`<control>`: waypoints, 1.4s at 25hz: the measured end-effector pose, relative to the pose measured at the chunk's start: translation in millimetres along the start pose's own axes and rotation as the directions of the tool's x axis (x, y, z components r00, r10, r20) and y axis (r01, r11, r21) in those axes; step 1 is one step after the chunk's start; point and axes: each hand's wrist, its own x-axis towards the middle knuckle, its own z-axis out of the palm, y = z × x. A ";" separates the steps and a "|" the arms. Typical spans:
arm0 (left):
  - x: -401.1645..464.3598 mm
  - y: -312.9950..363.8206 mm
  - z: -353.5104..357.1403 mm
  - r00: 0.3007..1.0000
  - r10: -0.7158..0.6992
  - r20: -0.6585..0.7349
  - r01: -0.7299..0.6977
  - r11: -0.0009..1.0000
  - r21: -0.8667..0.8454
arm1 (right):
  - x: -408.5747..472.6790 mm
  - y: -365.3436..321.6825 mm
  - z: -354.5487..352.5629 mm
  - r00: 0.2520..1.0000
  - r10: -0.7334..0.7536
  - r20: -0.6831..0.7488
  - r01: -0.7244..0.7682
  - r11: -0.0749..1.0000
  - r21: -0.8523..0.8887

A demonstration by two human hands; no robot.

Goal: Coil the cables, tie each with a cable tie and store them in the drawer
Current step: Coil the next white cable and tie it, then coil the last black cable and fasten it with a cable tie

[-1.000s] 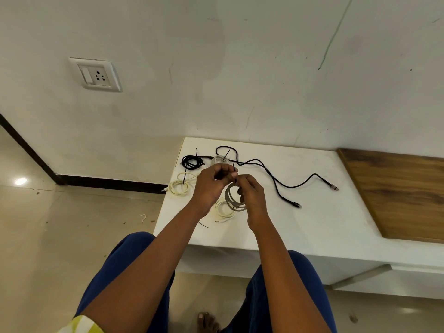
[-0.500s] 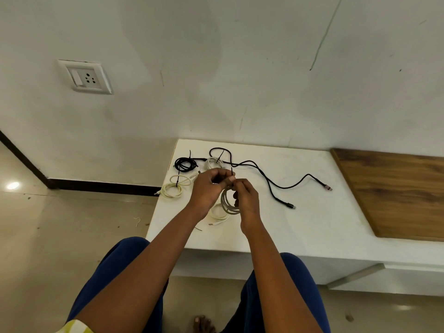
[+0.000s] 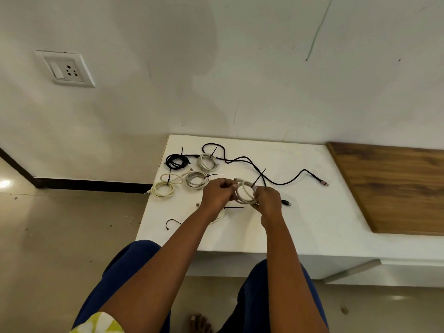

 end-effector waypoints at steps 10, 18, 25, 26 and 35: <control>25.3 -19.3 15.1 0.978 0.204 0.040 -0.187 0.778 0.600 | 7.4 9.8 -9.0 0.986 -0.149 -0.078 0.038 0.646 -0.763; 69.9 -3.5 9.0 0.880 0.474 0.033 -0.377 0.654 0.656 | 47.4 -17.6 16.0 0.787 -0.598 0.150 0.507 0.489 -0.710; 94.9 -17.7 12.2 0.856 0.470 0.214 -0.483 0.585 0.651 | 88.9 -11.8 46.4 0.764 -0.548 0.341 0.598 0.403 -0.693; 97.1 -17.2 13.2 0.864 0.464 0.198 -0.476 0.623 0.620 | 89.7 -14.0 48.3 0.762 -0.574 0.298 0.582 0.406 -0.705; 81.3 12.8 35.1 0.795 0.607 0.003 -0.589 0.770 0.246 | 55.0 -72.6 11.4 0.562 -0.809 -0.174 0.692 0.575 -0.436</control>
